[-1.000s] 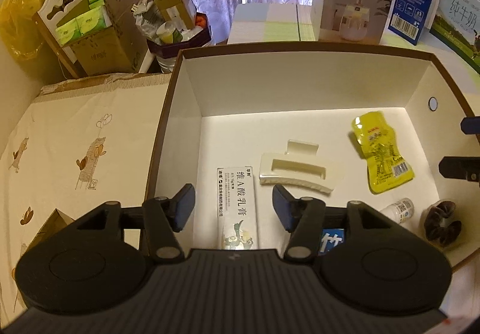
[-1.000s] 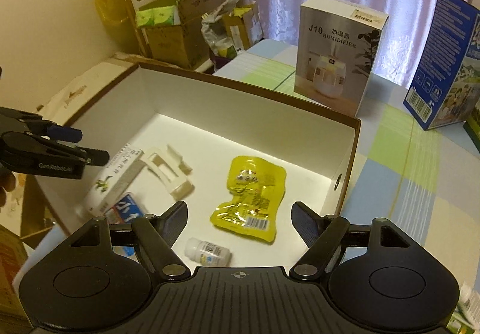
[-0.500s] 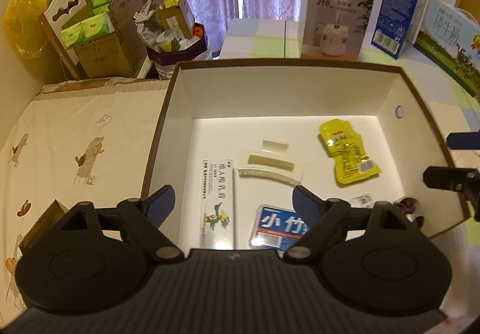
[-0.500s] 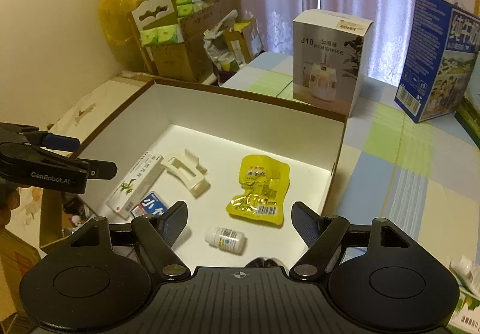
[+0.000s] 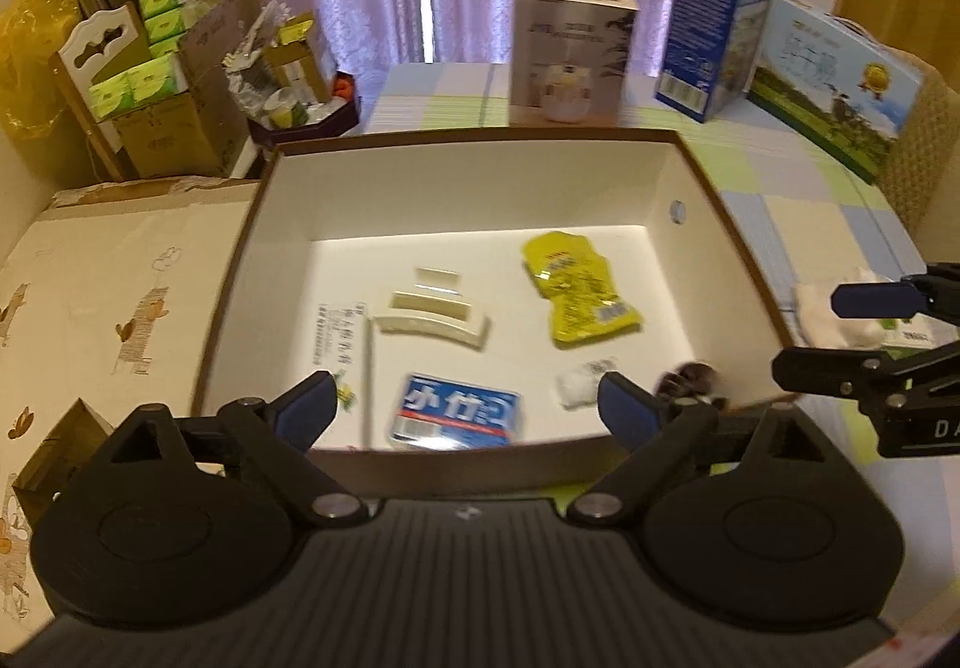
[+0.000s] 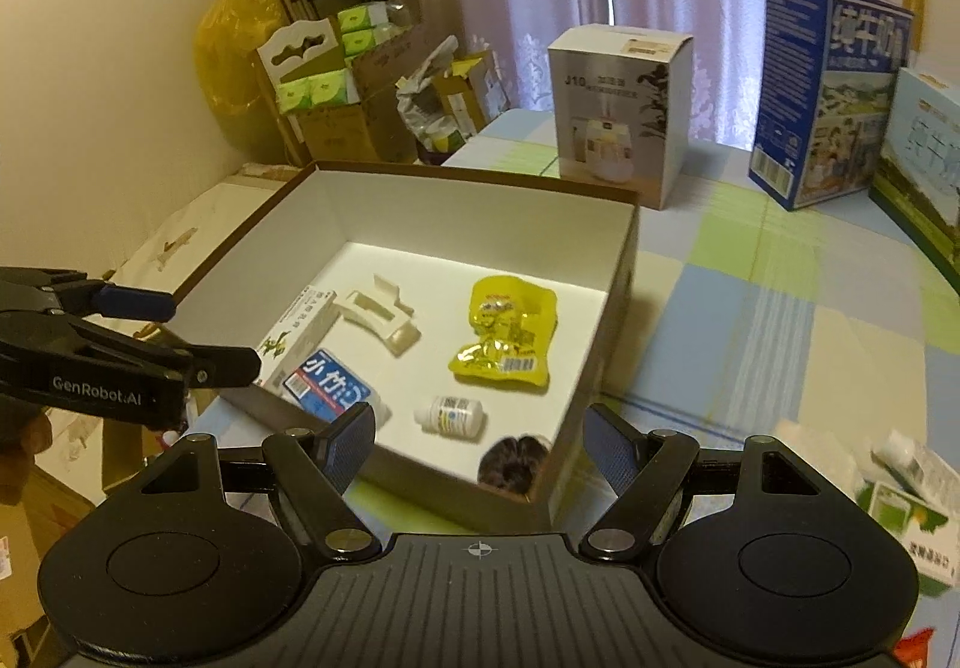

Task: Organize objects
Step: 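Withdraw both grippers from the box toward the remaining items, then grasp the red candy packet with the right gripper while the left gripper grasps the white towel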

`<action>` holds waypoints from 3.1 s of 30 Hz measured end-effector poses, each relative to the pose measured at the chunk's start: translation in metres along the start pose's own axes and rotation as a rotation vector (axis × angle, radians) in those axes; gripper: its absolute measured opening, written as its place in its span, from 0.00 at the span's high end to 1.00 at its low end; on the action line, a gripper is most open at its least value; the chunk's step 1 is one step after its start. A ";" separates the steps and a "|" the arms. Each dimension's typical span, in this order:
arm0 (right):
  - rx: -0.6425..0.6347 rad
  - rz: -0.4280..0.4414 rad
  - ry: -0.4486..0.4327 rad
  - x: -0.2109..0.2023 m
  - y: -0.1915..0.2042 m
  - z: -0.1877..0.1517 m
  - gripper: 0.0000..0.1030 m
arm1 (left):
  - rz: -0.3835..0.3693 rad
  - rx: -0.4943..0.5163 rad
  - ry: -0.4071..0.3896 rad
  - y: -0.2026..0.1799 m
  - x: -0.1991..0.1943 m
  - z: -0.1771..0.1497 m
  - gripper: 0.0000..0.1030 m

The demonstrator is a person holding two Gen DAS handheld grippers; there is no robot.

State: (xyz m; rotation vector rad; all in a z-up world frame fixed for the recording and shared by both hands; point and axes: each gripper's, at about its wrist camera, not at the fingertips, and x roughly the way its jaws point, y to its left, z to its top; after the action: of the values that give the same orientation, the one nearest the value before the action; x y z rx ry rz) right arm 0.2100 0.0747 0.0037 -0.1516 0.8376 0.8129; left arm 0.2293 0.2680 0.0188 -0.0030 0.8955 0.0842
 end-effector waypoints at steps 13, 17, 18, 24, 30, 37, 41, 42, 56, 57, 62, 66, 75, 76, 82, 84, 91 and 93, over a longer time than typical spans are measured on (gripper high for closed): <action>0.050 -0.009 0.003 -0.045 -0.028 -0.037 0.28 | -0.040 0.046 0.006 -0.064 -0.019 -0.020 0.06; 0.065 -0.021 0.015 -0.056 -0.039 -0.049 0.28 | -0.045 0.056 0.015 -0.082 -0.021 -0.026 0.06; 0.069 -0.023 0.019 -0.059 -0.043 -0.052 0.28 | -0.046 0.058 0.018 -0.087 -0.021 -0.027 0.06; 0.084 -0.030 0.039 -0.075 -0.061 -0.068 0.28 | -0.055 0.077 0.033 -0.112 -0.023 -0.033 0.05; 0.105 -0.042 0.057 -0.089 -0.078 -0.083 0.28 | -0.071 0.095 0.044 -0.139 -0.026 -0.039 0.05; 0.124 -0.048 0.074 -0.103 -0.097 -0.097 0.28 | -0.083 0.126 0.060 -0.172 -0.024 -0.045 0.05; 0.137 -0.059 0.079 -0.112 -0.110 -0.105 0.28 | -0.089 0.142 0.066 -0.192 -0.022 -0.047 0.05; 0.140 -0.063 0.080 -0.113 -0.113 -0.107 0.28 | -0.091 0.146 0.067 -0.196 -0.022 -0.047 0.05; 0.224 -0.156 0.123 -0.136 -0.166 -0.137 0.28 | -0.132 0.225 0.086 -0.266 -0.007 -0.048 0.05; 0.230 -0.162 0.125 -0.137 -0.170 -0.140 0.28 | -0.137 0.231 0.088 -0.270 -0.006 -0.048 0.05; 0.239 -0.200 0.131 -0.143 -0.185 -0.150 0.29 | -0.153 0.255 0.097 -0.290 0.001 -0.048 0.05; 0.245 -0.236 0.123 -0.144 -0.196 -0.155 0.29 | -0.160 0.269 0.099 -0.302 0.007 -0.047 0.05; 0.268 -0.293 0.148 -0.132 -0.220 -0.166 0.29 | -0.147 0.275 0.111 -0.315 0.026 -0.046 0.05; 0.273 -0.290 0.147 -0.131 -0.222 -0.166 0.29 | -0.146 0.273 0.114 -0.315 0.028 -0.046 0.05; 0.251 -0.291 0.137 -0.118 -0.228 -0.170 0.33 | -0.138 0.268 0.131 -0.314 0.043 -0.046 0.05; 0.236 -0.290 0.127 -0.113 -0.229 -0.171 0.39 | -0.144 0.269 0.133 -0.315 0.047 -0.046 0.05; 0.196 -0.290 0.120 -0.093 -0.236 -0.171 0.42 | -0.141 0.274 0.139 -0.317 0.064 -0.045 0.06; 0.181 -0.288 0.112 -0.088 -0.237 -0.170 0.43 | -0.138 0.272 0.142 -0.316 0.070 -0.044 0.06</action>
State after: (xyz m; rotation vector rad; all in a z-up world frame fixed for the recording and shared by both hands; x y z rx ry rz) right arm 0.2373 -0.2130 -0.0921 -0.1541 0.9651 0.4584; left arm 0.2617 -0.0438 -0.0736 0.1846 1.0399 -0.1690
